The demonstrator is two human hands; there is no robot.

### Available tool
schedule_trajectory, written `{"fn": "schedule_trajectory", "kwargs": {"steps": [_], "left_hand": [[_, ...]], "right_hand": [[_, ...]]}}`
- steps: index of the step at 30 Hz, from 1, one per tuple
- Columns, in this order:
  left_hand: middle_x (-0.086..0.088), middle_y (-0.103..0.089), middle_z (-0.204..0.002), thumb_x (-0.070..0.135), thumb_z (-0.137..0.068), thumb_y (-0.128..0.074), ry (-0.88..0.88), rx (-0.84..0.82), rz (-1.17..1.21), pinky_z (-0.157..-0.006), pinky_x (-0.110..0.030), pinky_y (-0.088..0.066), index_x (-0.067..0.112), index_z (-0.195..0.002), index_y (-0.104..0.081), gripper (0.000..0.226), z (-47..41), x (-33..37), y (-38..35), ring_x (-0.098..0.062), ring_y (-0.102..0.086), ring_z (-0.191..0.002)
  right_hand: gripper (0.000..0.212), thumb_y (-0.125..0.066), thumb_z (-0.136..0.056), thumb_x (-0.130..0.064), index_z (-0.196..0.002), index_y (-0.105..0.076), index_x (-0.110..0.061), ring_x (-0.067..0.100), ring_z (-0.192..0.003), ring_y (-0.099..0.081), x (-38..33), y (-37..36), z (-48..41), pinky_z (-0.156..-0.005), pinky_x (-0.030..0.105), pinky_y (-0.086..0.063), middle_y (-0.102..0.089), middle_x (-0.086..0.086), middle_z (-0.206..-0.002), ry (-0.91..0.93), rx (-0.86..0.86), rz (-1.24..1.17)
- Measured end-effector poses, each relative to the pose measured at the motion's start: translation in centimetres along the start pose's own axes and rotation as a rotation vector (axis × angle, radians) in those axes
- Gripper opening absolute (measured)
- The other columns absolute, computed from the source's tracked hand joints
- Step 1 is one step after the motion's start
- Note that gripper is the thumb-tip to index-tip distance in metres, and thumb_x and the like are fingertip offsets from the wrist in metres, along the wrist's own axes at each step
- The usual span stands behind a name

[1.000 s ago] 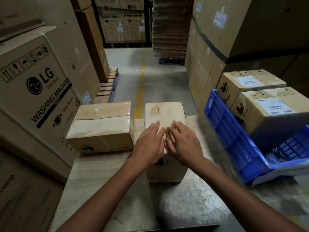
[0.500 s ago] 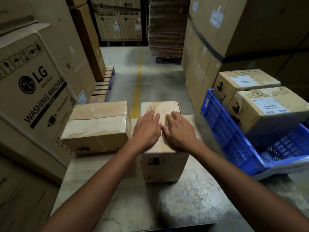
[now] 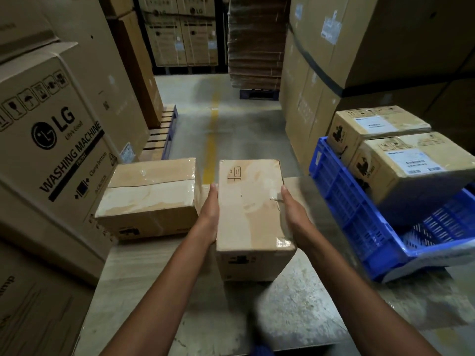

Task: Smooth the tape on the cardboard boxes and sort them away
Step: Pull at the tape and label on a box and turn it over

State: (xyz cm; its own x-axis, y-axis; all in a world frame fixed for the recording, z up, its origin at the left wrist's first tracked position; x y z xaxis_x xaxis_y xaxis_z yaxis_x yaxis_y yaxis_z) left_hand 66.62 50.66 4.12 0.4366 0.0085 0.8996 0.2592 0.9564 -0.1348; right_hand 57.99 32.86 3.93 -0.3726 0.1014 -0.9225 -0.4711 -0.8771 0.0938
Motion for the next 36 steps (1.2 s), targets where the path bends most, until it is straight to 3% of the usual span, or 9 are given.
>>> {"fn": "schedule_trajectory", "kwargs": {"steps": [3,9,13,17,21,25,28,32,36], "left_hand": [[-0.008,-0.076,-0.109,0.064,-0.102,-0.016,0.042,-0.152,0.074,-0.085,-0.042,-0.056,0.029,-0.121,-0.066,0.065,1.5,-0.2,-0.5,-0.028,-0.072,-0.100],[-0.015,-0.073,-0.115,0.071,-0.092,-0.027,-0.161,-0.116,0.288,-0.081,-0.043,-0.059,0.014,-0.126,-0.066,0.077,1.9,-1.2,-0.3,-0.032,-0.070,-0.104],[-0.012,-0.067,-0.108,0.079,-0.086,-0.048,-0.152,0.009,0.365,-0.077,-0.042,-0.044,0.021,-0.110,-0.074,0.068,1.1,-5.2,0.7,-0.031,-0.058,-0.097],[-0.018,-0.067,-0.126,0.066,-0.091,-0.042,-0.062,0.007,0.378,-0.101,-0.048,-0.047,0.013,-0.128,-0.064,0.068,2.1,-8.9,0.3,-0.033,-0.062,-0.117],[-0.019,-0.069,-0.121,0.059,-0.101,-0.029,0.067,-0.039,0.312,-0.101,-0.052,-0.049,0.013,-0.128,-0.063,0.063,1.9,-11.5,0.5,-0.036,-0.067,-0.110],[-0.022,-0.069,-0.121,0.063,-0.099,-0.029,0.154,-0.033,0.245,-0.095,-0.048,-0.054,0.009,-0.131,-0.063,0.071,1.7,-12.4,0.6,-0.040,-0.065,-0.113],[-0.023,-0.069,-0.118,0.060,-0.102,-0.029,0.127,0.039,0.191,-0.087,-0.044,-0.054,0.006,-0.127,-0.063,0.069,0.3,-10.7,0.9,-0.041,-0.064,-0.111],[-0.016,-0.062,-0.130,0.067,-0.100,-0.027,0.190,0.131,0.066,-0.092,-0.041,-0.049,0.012,-0.137,-0.052,0.072,-2.8,-7.0,1.0,-0.033,-0.059,-0.116],[-0.017,-0.073,-0.108,0.070,-0.099,-0.016,0.300,-0.033,-0.005,-0.085,-0.037,-0.054,0.016,-0.122,-0.068,0.078,-4.9,-5.2,-0.5,-0.032,-0.068,-0.094]], "right_hand": [[0.064,-0.034,-0.085,-0.083,-0.119,-0.064,-0.038,0.022,-0.112,-0.065,0.4,0.3,0.5,-0.104,0.048,-0.048,-0.069,-0.002,-0.121,0.072,-0.029,-0.011],[0.047,-0.035,-0.099,-0.063,-0.111,-0.064,-0.028,0.024,-0.106,-0.066,-0.4,1.9,1.8,-0.089,0.043,-0.055,-0.069,0.004,-0.115,0.318,0.055,-0.225],[0.056,-0.033,-0.103,-0.059,-0.102,-0.068,-0.016,0.018,-0.088,-0.069,1.9,3.0,0.7,-0.076,0.034,-0.055,-0.073,0.002,-0.095,0.141,0.109,-0.332],[0.085,-0.048,-0.079,-0.084,-0.115,-0.070,-0.011,0.030,-0.107,-0.070,7.1,3.2,0.2,-0.097,0.048,-0.054,-0.074,0.012,-0.112,-0.018,0.065,-0.279],[0.066,-0.042,-0.094,-0.070,-0.112,-0.072,-0.013,0.031,-0.106,-0.070,10.5,3.1,0.8,-0.100,0.053,-0.052,-0.076,0.010,-0.108,-0.117,0.041,-0.188],[0.049,-0.036,-0.107,-0.049,-0.107,-0.074,-0.018,0.023,-0.098,-0.071,10.0,3.5,1.5,-0.091,0.042,-0.055,-0.077,0.002,-0.103,-0.164,0.015,-0.032],[0.049,-0.034,-0.107,-0.048,-0.108,-0.067,-0.013,0.020,-0.091,-0.068,8.1,3.7,0.4,-0.074,0.035,-0.051,-0.073,0.006,-0.103,-0.177,0.025,-0.009],[0.061,-0.033,-0.101,-0.064,-0.137,-0.053,-0.019,0.029,-0.117,-0.058,5.4,3.5,-2.5,-0.100,0.051,-0.047,-0.059,0.009,-0.132,-0.229,0.052,-0.023],[0.067,-0.024,-0.101,-0.068,-0.119,-0.061,-0.015,0.028,-0.096,-0.066,4.0,1.9,-3.4,-0.081,0.039,-0.053,-0.072,0.012,-0.106,-0.359,-0.050,-0.136]]}}
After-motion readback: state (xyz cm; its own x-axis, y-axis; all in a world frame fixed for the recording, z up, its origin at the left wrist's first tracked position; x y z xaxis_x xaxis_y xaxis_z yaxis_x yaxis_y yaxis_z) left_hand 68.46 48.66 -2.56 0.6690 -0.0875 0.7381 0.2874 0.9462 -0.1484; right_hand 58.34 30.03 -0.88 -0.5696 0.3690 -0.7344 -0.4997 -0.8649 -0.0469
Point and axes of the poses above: each hand's wrist, its own z-axis away from the middle knuckle, its own y-axis out of the back of the hand, x = y × z, the point moved 4 cm from there along -z, towards the middle knuckle
